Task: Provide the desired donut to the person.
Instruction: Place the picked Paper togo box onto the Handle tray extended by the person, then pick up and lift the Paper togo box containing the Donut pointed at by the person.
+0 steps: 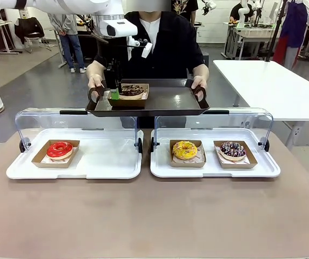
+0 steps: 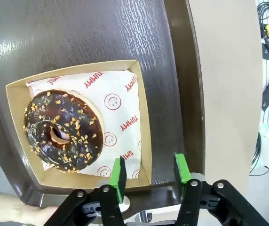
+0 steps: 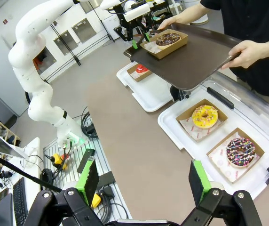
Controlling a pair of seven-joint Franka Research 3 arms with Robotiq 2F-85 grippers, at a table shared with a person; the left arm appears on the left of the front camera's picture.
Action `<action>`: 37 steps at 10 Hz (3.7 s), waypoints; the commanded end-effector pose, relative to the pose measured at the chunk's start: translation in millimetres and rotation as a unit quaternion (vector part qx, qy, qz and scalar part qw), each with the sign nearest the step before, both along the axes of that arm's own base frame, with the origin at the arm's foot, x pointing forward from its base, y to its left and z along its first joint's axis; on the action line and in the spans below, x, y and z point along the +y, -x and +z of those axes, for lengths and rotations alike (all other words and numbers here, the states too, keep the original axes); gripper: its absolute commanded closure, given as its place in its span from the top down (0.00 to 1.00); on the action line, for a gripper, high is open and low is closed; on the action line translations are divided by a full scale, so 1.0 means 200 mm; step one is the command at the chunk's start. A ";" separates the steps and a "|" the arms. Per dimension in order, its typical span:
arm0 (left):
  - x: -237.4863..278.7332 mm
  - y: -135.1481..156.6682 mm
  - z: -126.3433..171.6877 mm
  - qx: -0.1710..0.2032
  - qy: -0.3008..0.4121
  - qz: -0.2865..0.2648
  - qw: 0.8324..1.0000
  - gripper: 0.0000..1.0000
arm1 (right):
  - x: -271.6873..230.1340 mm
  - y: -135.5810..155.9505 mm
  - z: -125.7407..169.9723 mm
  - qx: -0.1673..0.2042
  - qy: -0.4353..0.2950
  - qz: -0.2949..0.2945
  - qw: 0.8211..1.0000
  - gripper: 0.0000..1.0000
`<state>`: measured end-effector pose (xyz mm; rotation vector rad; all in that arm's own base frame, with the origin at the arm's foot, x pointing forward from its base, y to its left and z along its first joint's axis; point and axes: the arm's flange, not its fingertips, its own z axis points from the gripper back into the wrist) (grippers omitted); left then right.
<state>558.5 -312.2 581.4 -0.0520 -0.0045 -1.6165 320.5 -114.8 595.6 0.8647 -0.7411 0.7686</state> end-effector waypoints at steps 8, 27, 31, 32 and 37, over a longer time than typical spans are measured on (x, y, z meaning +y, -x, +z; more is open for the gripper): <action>0.47 0.25 0.31 0.017 0.211 -0.059 0.976 1.00 | 0.00 -0.01 0.01 -0.008 -0.013 0.004 1.000 1.00; 2.09 0.21 -0.20 -0.030 0.502 0.074 0.861 1.00 | 0.00 -0.01 0.01 -0.008 -0.013 0.004 1.000 1.00; 2.08 0.22 -0.19 -0.010 0.499 0.082 0.863 1.00 | 0.00 -0.01 0.01 -0.008 -0.013 0.004 1.000 1.00; 2.08 0.22 -0.19 -0.010 0.499 0.082 0.863 1.00 | 0.00 -0.01 0.01 -0.008 -0.013 0.004 1.000 1.00; 2.08 0.22 -0.19 -0.010 0.499 0.082 0.863 1.00 | 0.00 -0.01 0.01 -0.008 -0.013 0.004 1.000 1.00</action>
